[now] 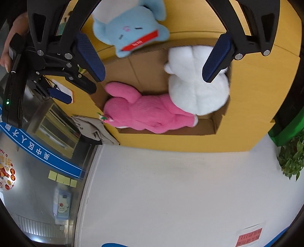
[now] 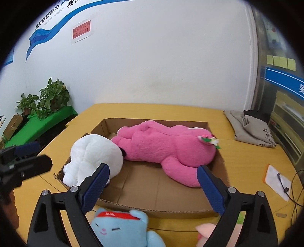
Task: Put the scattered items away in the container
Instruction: 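Open both tools and move them back toward the blue bear plush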
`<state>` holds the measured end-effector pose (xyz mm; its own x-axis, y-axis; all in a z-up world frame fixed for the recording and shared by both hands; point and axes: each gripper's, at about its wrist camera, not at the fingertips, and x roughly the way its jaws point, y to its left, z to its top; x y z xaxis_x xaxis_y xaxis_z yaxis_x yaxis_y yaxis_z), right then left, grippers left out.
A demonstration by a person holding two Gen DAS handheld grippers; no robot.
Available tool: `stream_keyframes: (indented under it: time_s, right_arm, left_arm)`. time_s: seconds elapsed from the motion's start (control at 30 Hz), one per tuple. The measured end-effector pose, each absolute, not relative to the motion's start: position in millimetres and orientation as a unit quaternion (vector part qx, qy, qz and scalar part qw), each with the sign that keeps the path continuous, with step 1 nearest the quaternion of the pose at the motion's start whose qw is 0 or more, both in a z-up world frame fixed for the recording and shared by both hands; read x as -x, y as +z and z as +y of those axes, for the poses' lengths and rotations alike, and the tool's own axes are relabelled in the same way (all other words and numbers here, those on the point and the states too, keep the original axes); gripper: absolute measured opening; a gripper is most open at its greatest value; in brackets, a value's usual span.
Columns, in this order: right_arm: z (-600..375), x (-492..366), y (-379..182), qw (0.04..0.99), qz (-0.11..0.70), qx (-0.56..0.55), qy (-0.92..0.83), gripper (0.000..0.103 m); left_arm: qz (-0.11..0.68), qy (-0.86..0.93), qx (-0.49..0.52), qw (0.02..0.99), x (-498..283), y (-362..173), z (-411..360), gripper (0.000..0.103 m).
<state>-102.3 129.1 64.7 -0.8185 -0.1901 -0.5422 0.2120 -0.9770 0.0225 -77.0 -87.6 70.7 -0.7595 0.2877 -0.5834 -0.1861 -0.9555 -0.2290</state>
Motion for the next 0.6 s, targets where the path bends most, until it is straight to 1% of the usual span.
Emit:
stream_keyframes:
  time_s: [0.6]
  right_arm:
    - [152.4, 76.1, 54.3, 0.106, 0.022, -0.298, -0.948, 0.094]
  left_arm:
    - [-0.088, 0.923, 0.354, 0.125, 55.2, 48.5, -71.8, 0.103]
